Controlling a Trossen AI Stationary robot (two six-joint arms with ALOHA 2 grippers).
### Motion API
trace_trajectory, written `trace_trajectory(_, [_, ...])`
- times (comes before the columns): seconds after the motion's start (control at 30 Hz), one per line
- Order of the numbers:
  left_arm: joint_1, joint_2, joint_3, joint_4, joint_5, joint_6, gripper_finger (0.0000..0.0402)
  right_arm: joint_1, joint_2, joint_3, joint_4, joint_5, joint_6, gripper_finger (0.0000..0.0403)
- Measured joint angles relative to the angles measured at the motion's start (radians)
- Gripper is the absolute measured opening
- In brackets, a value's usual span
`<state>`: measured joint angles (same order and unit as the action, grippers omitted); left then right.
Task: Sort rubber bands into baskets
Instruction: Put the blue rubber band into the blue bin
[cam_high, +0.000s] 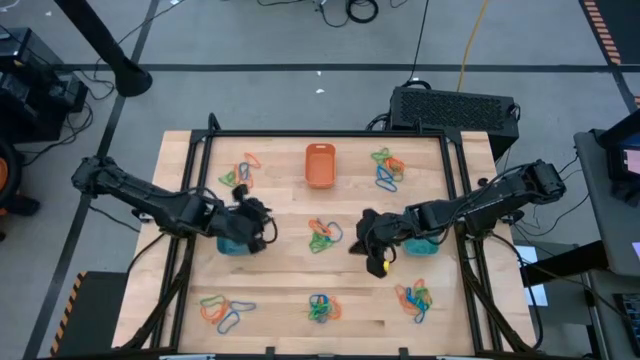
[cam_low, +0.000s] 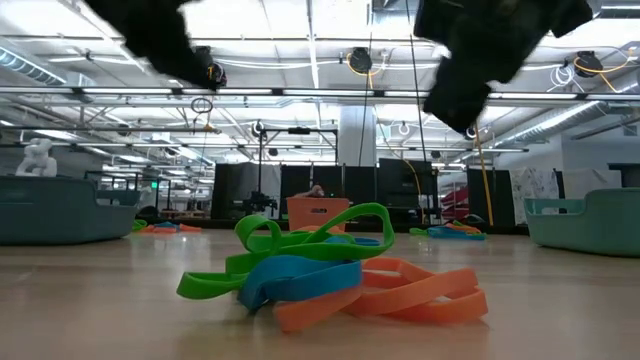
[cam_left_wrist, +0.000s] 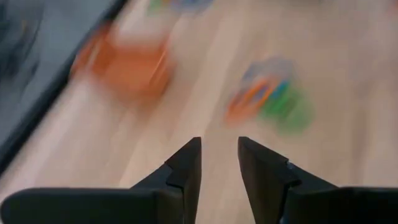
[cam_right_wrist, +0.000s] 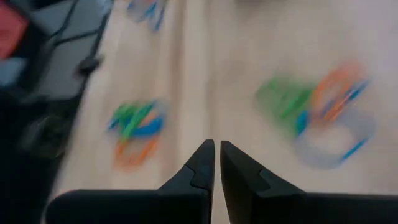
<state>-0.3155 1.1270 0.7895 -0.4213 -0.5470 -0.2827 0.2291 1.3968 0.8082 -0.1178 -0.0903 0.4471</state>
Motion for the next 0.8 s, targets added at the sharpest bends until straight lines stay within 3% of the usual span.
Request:
trace_trajectory(0.17, [0.071, -0.002, -0.133, 0.521, 0.235, 0.305, 0.0114, 0.003, 0.000, 0.000, -0.180, -0.153, 0.216, 0.0018])
trace_trajectory(0.27, [0.148, -0.002, -0.219, 0.764, 0.350, 0.360, 0.0114, 0.010, 0.000, 0.000, -0.293, -0.165, 0.302, 0.0018])
trace_trajectory(0.4, [0.251, -0.001, -0.287, 0.994, 0.542, 0.357, 0.0114, 0.022, 0.000, 0.000, -0.383, -0.324, 0.433, 0.0018])
trace_trajectory(0.5, [0.300, -0.002, -0.302, 1.075, 0.687, 0.341, 0.0114, 0.056, 0.000, 0.000, -0.382, -0.417, 0.509, 0.0018])
trace_trajectory(0.57, [0.306, -0.002, -0.303, 1.083, 0.739, 0.343, 0.0114, 0.085, 0.000, 0.000, -0.382, -0.420, 0.534, 0.0018])
trace_trajectory(0.8, [0.306, -0.002, -0.303, 1.081, 0.758, 0.349, 0.0114, 0.212, 0.000, 0.000, -0.381, -0.409, 0.503, 0.0018])
